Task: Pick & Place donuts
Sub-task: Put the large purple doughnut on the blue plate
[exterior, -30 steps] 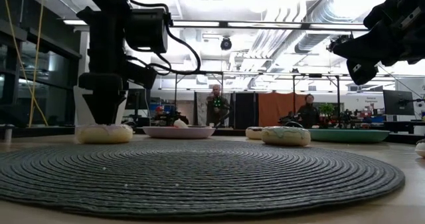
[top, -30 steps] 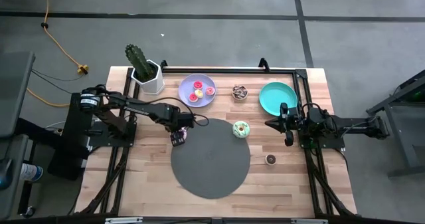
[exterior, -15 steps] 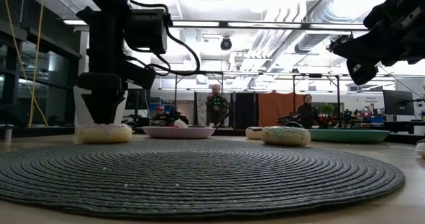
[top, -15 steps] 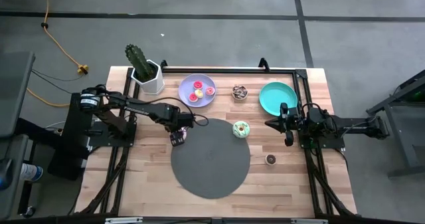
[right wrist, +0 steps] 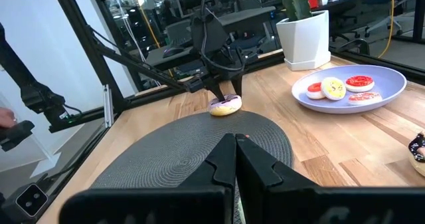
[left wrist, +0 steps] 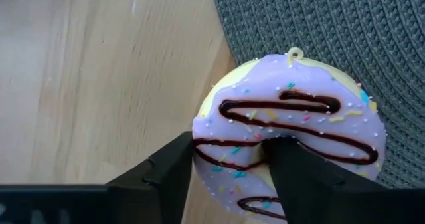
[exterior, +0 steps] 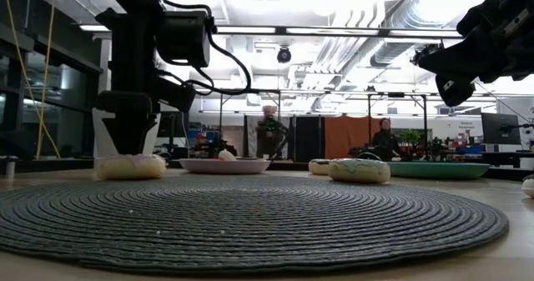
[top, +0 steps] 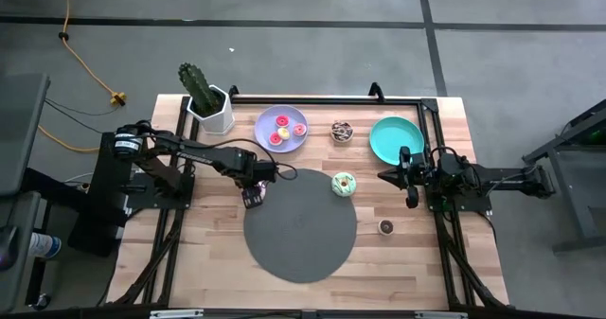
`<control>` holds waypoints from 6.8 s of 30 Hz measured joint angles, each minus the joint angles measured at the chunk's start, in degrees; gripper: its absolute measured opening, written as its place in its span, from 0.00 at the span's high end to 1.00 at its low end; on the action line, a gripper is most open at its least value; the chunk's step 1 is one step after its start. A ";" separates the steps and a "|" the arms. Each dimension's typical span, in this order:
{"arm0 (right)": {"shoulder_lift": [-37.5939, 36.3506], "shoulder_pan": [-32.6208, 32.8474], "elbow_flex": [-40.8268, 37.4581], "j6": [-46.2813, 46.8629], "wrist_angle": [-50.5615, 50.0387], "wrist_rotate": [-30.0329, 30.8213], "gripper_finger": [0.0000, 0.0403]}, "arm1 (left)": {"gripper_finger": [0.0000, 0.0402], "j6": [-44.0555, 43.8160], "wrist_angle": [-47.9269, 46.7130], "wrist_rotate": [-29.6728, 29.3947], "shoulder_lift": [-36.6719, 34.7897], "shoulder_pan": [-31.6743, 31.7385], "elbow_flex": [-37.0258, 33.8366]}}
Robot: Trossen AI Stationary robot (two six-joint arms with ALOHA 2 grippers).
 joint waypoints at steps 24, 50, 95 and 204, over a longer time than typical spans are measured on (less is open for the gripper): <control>0.02 0.02 0.00 0.01 0.00 0.00 1.00 | 0.59 3.05 -5.25 0.00 -0.07 0.00 4.50; 0.02 0.02 -0.02 0.00 -0.02 0.02 1.00 | 0.59 1.98 -1.79 -1.01 -0.07 -0.11 0.66; 0.02 0.01 -0.01 0.02 -0.02 0.00 1.00 | 0.79 10.08 -5.36 2.70 0.00 1.65 13.38; 1.05 0.02 -0.02 0.02 0.02 0.02 1.00 | 0.79 19.43 -26.33 22.44 41.77 11.78 84.19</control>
